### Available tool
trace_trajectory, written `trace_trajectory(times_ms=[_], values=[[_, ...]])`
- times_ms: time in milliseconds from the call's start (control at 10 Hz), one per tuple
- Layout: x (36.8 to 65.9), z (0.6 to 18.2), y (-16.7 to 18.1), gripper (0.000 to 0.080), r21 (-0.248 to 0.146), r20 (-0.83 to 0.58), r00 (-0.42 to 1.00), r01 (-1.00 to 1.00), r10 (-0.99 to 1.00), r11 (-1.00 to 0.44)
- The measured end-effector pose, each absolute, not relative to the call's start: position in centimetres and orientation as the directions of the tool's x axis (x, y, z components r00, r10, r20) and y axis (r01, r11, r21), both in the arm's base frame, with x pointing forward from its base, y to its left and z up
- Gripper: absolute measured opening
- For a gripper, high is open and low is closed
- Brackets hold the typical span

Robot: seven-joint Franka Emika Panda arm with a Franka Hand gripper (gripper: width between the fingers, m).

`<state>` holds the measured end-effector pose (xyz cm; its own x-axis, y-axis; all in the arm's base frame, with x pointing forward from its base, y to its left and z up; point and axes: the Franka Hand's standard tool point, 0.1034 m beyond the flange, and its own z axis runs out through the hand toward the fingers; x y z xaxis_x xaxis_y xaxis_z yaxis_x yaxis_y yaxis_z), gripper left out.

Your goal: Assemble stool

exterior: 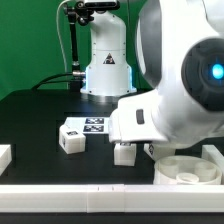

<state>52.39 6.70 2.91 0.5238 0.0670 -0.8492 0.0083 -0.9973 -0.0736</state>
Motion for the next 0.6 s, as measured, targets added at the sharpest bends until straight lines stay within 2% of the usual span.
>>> trace_trajectory(times_ms=[300, 600], values=[[53.3, 2.5, 7.2, 0.0649, -0.078, -0.825, 0.561, 0.017, 0.074, -0.997], [53.3, 0.9, 7.4, 0.0649, -0.079, -0.794, 0.603, 0.017, 0.073, -0.997]])
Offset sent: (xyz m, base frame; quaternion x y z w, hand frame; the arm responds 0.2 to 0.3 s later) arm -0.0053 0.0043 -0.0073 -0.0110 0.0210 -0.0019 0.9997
